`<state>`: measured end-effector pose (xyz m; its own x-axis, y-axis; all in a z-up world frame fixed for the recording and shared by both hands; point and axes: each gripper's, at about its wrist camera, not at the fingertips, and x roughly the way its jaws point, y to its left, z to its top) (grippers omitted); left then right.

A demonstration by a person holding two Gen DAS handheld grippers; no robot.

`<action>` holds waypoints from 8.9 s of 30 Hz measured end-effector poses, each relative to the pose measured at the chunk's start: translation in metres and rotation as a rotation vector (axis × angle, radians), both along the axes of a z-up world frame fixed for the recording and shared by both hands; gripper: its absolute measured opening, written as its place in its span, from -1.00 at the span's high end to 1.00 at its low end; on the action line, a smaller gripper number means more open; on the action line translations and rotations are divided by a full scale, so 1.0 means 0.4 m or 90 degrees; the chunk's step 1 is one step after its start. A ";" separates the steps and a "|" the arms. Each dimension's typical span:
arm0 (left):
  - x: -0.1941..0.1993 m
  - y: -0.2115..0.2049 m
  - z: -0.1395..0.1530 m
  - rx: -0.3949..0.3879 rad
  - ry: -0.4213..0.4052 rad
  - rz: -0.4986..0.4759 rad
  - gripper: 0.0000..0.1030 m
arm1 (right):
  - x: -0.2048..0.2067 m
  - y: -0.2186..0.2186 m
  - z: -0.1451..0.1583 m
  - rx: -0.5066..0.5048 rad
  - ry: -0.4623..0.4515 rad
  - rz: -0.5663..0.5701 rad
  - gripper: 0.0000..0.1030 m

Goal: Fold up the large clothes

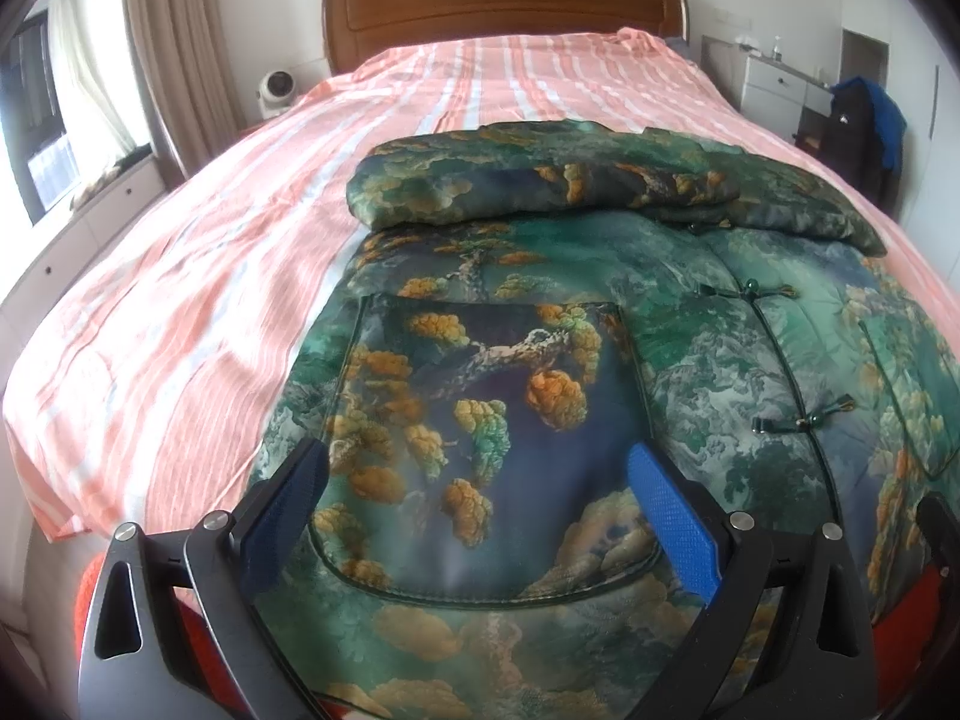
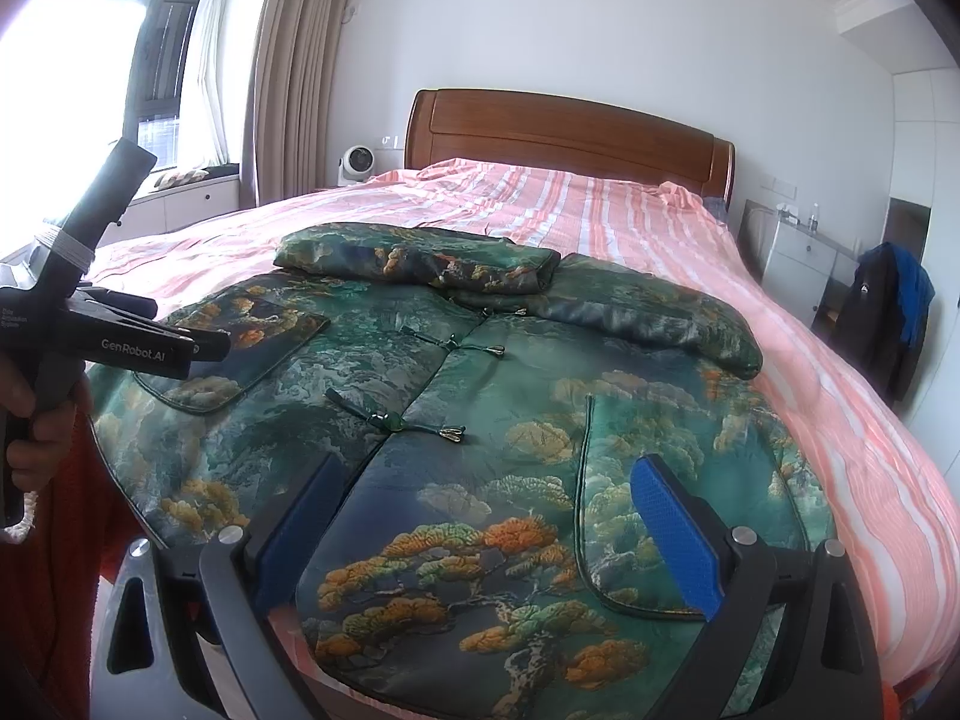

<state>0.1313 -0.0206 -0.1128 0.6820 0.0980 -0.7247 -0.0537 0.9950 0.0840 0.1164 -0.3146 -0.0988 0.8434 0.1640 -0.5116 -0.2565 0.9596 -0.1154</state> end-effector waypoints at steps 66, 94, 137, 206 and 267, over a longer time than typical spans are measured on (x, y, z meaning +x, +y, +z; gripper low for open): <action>-0.020 0.228 -0.090 -0.120 0.272 -0.053 -0.23 | 0.163 -0.546 -0.075 0.197 0.446 -0.091 -0.07; 0.226 0.374 0.394 -0.295 0.100 -0.152 0.83 | 0.352 -0.643 0.282 0.494 0.373 0.011 0.80; 0.802 0.219 -0.001 -0.035 0.056 0.016 0.07 | 0.996 -0.502 -0.045 0.111 0.204 -0.234 0.42; 0.464 -0.467 0.045 0.026 0.060 -0.383 -0.92 | 0.355 -0.384 -0.068 0.187 0.066 -0.124 -0.81; 0.528 -0.478 0.301 -0.089 0.149 -0.466 -0.93 | 0.532 -0.449 0.068 0.442 0.065 -0.209 0.24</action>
